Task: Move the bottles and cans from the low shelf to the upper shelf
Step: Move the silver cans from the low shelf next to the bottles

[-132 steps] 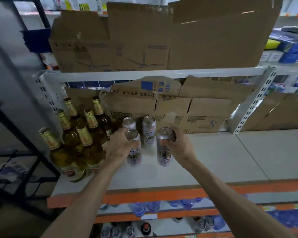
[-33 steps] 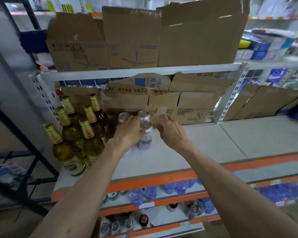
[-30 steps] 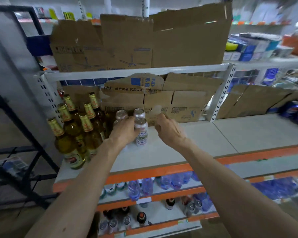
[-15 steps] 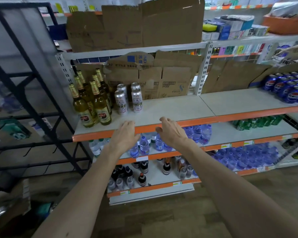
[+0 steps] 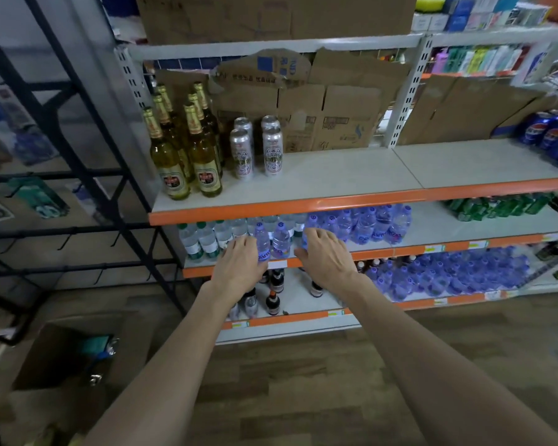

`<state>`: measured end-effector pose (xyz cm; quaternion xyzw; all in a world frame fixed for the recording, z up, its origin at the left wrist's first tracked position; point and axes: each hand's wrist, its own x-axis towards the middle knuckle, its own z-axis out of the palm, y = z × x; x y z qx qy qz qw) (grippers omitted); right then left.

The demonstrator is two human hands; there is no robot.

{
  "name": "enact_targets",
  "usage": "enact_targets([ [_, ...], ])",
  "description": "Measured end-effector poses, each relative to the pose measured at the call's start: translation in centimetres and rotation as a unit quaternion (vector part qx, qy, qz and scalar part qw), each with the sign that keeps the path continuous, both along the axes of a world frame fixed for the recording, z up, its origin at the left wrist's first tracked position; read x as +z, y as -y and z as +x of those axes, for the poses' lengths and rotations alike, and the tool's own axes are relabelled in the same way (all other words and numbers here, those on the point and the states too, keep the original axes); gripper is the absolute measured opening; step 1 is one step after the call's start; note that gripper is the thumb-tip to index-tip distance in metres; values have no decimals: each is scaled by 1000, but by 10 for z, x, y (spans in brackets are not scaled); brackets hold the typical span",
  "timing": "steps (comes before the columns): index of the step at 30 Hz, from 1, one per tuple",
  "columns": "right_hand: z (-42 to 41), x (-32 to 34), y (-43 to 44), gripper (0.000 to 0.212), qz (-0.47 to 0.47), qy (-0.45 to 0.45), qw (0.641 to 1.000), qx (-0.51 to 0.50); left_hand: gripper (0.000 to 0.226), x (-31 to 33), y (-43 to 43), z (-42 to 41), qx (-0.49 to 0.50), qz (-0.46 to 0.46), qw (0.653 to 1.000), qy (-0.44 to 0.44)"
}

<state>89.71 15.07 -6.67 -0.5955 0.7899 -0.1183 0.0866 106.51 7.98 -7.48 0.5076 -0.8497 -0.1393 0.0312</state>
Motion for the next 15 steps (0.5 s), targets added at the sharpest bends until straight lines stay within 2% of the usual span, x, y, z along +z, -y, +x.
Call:
enact_targets([
  [4,-22,-28,24,47,5,28,1000,-12,50,-31,20,-19,2,11,1000,-8],
  [7,-37,-82,53,43,19,35,999,5,43,-85,39,-37,-9,37,999,-15],
  [10,-45,-178,80,40,39,60,997,4,39,-184,58,-49,3,65,998,-6],
  [15,-45,-381,117,44,98,92,991,-4,51,-396,85,-36,-8,96,990,99],
])
